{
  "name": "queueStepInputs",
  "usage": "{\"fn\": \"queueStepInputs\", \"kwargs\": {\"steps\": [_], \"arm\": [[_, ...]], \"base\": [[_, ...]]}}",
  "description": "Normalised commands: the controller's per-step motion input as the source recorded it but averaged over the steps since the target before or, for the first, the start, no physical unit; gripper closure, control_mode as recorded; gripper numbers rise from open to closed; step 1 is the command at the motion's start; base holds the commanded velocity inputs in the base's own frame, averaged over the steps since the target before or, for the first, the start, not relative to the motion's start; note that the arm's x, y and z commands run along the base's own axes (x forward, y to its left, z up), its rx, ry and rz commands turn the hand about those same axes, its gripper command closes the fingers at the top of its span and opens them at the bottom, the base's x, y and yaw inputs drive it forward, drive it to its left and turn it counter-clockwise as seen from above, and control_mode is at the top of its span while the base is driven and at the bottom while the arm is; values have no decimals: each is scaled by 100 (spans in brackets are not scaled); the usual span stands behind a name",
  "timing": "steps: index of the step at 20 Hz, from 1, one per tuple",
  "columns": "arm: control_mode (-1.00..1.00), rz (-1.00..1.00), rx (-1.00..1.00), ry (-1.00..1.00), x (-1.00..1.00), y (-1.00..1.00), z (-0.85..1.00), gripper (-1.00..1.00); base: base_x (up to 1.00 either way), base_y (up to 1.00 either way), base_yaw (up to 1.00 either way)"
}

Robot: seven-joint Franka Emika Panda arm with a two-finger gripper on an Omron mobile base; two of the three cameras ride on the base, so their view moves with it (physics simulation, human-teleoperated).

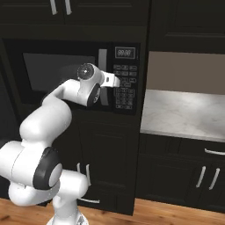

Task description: The microwave is finished heating the fish and sweet potato. Take the bowl containing the food and place it on the dining counter.

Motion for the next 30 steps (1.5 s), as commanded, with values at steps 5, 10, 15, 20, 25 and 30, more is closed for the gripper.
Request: {"fn": "queueStepInputs", "kwargs": {"steps": [5, 10, 15, 20, 25, 30], "arm": [[-100, 0, 0, 0, 0, 0, 0, 100], [-100, 1, 0, -1, -31, 0, 0, 100], [-100, 7, 0, -6, -87, 0, 7, 100], [-100, 1, 1, -3, -100, 17, 36, 100], [-100, 0, 0, -4, -100, 33, 47, 100], [-100, 0, 0, -5, -100, 40, 55, 100]], "base": [[0, 0, 0], [0, 0, 0], [0, 0, 0], [0, 0, 0], [0, 0, 0], [0, 0, 0]]}}
